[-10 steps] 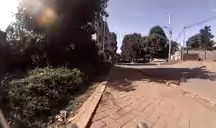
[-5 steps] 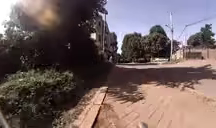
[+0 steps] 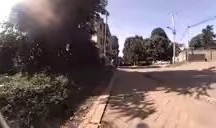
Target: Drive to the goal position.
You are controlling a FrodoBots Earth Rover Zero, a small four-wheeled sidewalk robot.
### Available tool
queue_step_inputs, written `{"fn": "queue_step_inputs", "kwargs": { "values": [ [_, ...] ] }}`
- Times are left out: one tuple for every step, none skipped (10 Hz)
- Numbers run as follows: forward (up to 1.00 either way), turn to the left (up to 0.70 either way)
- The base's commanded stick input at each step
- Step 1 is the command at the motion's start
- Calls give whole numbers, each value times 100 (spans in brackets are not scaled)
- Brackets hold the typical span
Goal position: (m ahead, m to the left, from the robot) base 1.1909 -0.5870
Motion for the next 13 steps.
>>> {"fn": "queue_step_inputs", "kwargs": {
  "values": [
    [0,-51],
    [0,-58],
    [0,-65],
    [0,-81],
    [0,-99],
    [0,-93],
    [0,-57],
    [0,0],
    [0,0],
    [0,0],
    [0,0],
    [0,0],
    [0,-15]
  ]
}}
